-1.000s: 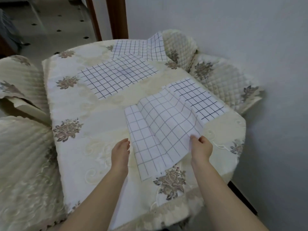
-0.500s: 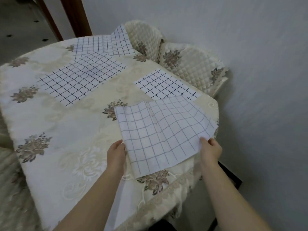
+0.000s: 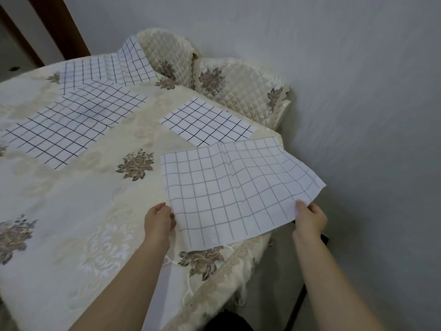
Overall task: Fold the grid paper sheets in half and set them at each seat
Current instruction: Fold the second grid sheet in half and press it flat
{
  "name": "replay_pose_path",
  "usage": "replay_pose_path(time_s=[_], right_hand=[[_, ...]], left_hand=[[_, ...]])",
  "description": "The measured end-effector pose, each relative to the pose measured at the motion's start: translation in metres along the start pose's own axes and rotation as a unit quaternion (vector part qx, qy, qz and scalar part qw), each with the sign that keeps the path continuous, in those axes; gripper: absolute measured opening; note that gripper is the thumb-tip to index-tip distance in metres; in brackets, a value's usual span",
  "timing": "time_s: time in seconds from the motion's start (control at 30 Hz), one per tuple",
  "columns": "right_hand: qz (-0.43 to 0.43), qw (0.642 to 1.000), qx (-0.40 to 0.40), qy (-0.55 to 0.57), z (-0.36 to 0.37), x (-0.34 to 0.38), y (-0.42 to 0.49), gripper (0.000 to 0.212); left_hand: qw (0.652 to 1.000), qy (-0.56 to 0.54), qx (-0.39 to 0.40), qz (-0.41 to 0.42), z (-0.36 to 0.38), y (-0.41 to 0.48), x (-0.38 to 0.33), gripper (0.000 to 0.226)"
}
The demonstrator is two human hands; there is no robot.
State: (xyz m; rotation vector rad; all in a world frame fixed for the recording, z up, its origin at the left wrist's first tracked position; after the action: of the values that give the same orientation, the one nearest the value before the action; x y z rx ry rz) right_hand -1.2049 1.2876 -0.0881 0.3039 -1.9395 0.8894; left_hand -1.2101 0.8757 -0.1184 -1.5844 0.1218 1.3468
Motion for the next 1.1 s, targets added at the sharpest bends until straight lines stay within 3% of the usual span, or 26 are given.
replay_pose_path(time_s=[0.07, 0.1, 0.37, 0.57, 0.73, 1.1], right_hand=[[0.003, 1.0, -0.012, 0.004, -0.009, -0.001, 0.001, 0.027], [0.004, 1.0, -0.019, 0.001, -0.013, -0.002, 0.002, 0.034], [0.019, 1.0, -0.005, 0.006, -0.018, -0.012, 0.001, 0.004], [0.014, 1.0, -0.01, -0.001, -0.014, -0.009, 0.0, 0.024], [0.029, 1.0, -0.012, -0.003, -0.007, -0.006, -0.002, 0.025], [-0.164, 0.97, 0.168, -0.063, 0.063, 0.044, -0.06, 0.022]], left_hand=[[1.0, -0.002, 0.003, -0.021, 0.006, -0.003, 0.003, 0.013], [0.999, -0.003, 0.008, -0.036, 0.009, -0.004, 0.005, 0.016], [0.987, 0.013, 0.1, -0.122, 0.031, -0.02, 0.03, 0.018], [0.992, 0.004, 0.069, -0.105, 0.017, -0.008, 0.019, 0.025], [0.996, 0.011, 0.062, -0.069, 0.006, -0.004, 0.003, 0.008], [0.995, 0.004, 0.077, -0.07, 0.006, -0.011, 0.003, 0.01]])
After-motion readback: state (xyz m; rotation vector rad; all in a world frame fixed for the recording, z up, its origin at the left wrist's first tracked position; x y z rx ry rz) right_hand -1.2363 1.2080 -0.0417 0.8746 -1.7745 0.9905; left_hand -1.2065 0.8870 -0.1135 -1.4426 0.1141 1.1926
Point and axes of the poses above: each hand's wrist, its own y-axis towards the middle knuckle, its own z-axis out of the palm, x = y × z, the point moved 9 cm from there along y, towards the middle knuckle, and after that the axes turned 13 degrees about -y, right-handed, at the moved point
